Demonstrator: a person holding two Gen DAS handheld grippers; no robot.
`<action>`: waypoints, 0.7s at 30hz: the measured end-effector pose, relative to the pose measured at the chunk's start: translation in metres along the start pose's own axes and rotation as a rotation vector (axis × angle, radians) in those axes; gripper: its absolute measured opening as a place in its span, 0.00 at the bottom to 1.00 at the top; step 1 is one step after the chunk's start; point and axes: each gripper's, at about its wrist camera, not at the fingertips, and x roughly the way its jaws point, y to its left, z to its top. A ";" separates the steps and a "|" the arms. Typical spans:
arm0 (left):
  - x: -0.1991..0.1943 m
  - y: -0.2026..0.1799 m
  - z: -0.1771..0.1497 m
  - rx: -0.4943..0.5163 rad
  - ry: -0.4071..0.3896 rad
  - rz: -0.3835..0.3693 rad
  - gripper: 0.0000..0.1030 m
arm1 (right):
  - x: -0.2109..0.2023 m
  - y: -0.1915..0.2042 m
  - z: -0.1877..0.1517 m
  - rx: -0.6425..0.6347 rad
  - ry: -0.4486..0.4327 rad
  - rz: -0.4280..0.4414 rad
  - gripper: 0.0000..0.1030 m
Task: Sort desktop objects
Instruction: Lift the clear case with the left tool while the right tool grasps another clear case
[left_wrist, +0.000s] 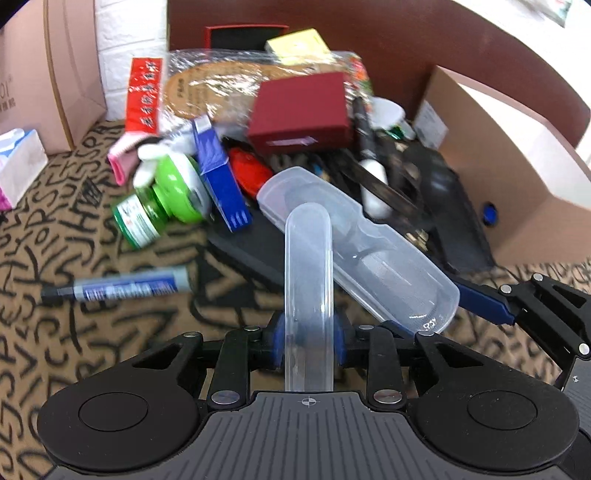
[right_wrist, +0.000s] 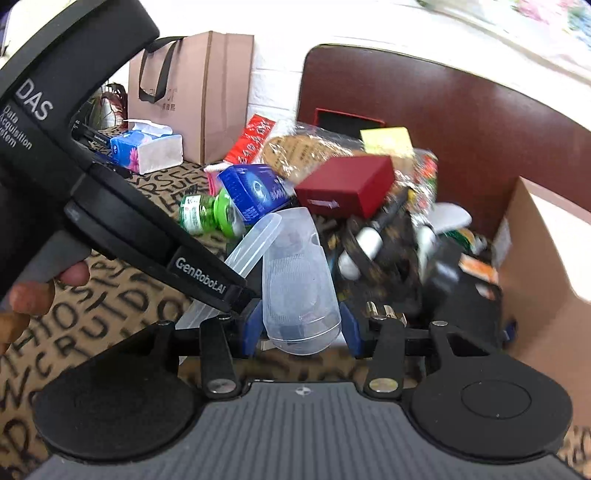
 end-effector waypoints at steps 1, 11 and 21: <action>-0.003 -0.003 -0.005 0.002 0.004 -0.004 0.23 | -0.008 0.000 -0.004 0.008 0.002 -0.004 0.49; -0.015 -0.044 -0.044 0.059 0.076 -0.041 0.23 | -0.081 -0.004 -0.056 0.112 0.068 -0.070 0.48; -0.028 -0.079 -0.081 0.160 0.087 -0.071 0.45 | -0.150 -0.018 -0.114 0.270 0.126 -0.128 0.49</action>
